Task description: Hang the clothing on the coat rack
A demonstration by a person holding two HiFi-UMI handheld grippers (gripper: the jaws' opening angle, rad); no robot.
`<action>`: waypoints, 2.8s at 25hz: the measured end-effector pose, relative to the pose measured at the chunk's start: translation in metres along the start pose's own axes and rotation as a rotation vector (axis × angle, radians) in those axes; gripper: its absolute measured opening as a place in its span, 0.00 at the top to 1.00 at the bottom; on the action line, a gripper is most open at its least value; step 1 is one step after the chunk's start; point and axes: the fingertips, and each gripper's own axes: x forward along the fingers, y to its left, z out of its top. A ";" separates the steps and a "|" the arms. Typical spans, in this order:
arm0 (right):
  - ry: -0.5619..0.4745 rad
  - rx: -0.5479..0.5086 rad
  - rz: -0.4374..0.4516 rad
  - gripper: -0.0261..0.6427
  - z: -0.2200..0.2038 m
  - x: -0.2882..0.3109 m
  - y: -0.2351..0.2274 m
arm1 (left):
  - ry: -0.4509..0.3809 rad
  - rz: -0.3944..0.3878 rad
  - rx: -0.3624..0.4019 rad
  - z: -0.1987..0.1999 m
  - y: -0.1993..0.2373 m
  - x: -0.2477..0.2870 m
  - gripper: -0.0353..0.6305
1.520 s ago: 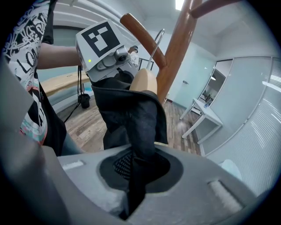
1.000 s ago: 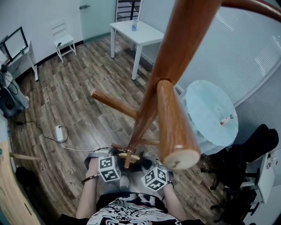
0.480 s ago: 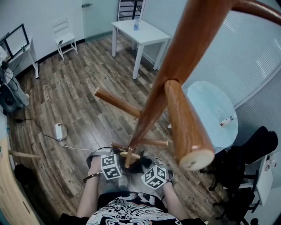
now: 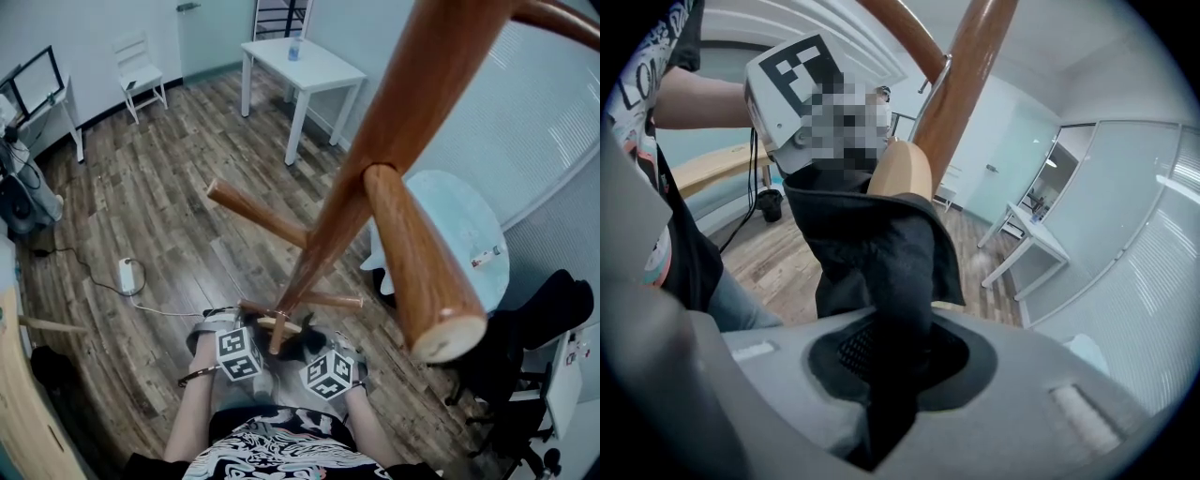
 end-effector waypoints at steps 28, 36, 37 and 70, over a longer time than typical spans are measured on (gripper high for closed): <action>-0.031 0.029 0.051 0.72 -0.002 -0.008 0.007 | 0.050 0.094 -0.078 -0.035 0.015 -0.012 0.77; -0.032 0.042 0.066 0.70 -0.005 -0.012 0.012 | 0.060 0.093 -0.110 -0.045 0.015 -0.016 0.76; -0.032 0.042 0.068 0.70 -0.006 -0.012 0.012 | 0.059 0.092 -0.113 -0.045 0.015 -0.017 0.75; -0.055 0.106 0.017 0.63 0.004 -0.047 0.020 | -0.040 0.167 -0.141 -0.035 0.016 -0.064 0.70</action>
